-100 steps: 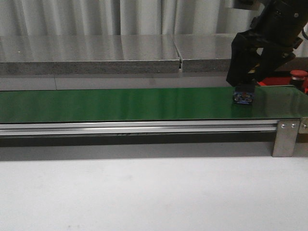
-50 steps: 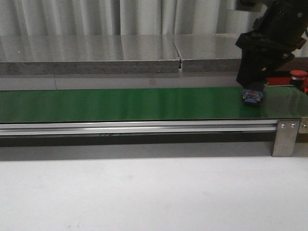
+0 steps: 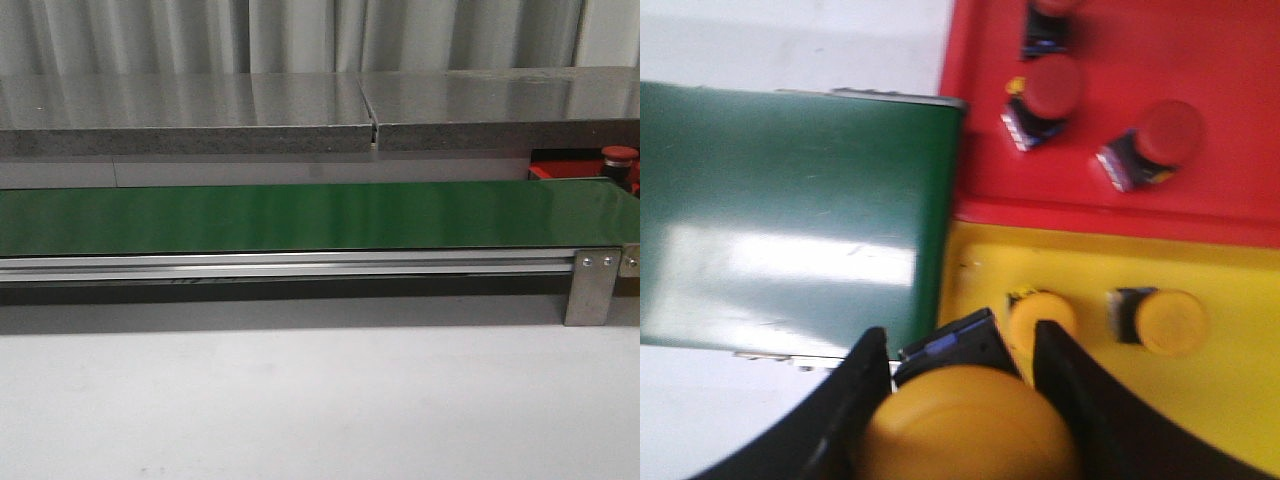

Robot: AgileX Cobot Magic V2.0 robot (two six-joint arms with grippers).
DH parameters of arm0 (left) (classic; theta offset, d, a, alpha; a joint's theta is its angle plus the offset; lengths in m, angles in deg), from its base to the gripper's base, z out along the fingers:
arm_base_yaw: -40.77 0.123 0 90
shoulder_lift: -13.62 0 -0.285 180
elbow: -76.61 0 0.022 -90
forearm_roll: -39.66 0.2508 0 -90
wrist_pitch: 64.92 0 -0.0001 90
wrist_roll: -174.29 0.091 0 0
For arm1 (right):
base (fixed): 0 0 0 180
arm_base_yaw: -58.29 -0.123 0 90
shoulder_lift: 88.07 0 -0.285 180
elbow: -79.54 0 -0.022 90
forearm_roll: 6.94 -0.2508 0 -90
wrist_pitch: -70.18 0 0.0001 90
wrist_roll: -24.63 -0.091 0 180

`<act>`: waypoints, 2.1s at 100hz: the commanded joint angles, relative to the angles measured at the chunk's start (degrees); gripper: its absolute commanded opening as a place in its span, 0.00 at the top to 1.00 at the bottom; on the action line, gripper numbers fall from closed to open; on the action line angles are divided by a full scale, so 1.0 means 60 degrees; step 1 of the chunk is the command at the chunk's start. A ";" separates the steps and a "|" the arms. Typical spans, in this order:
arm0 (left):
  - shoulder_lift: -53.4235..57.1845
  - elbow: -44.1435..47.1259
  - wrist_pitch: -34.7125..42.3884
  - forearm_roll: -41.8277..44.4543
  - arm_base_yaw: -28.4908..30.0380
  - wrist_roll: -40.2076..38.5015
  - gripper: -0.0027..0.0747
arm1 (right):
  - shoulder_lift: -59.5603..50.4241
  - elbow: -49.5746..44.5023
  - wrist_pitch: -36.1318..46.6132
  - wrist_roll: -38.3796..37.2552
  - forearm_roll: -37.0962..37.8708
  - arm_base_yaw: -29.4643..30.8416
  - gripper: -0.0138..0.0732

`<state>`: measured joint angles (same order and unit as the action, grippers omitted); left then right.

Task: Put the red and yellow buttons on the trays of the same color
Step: 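Lower the yellow button into the yellow tray and open the right gripper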

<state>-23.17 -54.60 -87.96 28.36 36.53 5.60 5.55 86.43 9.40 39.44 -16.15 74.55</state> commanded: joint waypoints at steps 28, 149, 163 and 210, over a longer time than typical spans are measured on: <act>-0.0033 -0.0255 0.0701 -0.0144 -0.0060 0.0001 0.99 | -0.0598 -0.1198 0.0539 -0.0801 0.0004 0.1737 0.71; -0.0033 -0.0255 0.0701 -0.0144 -0.0060 0.0001 0.99 | 0.0348 -0.6003 0.6494 -0.0384 -0.1071 0.0802 0.71; -0.0033 -0.0255 0.0701 -0.0144 -0.0060 0.0001 0.99 | 0.0533 -0.6003 0.6615 -0.0384 -0.1071 0.0802 0.71; -0.0033 -0.0255 0.0701 -0.0144 -0.0060 0.0001 0.99 | 0.0832 -0.6003 0.6103 -0.0377 -0.1061 0.0802 0.40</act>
<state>-23.17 -54.60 -87.96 28.36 36.53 5.60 12.14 49.29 46.19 36.55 -22.27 79.40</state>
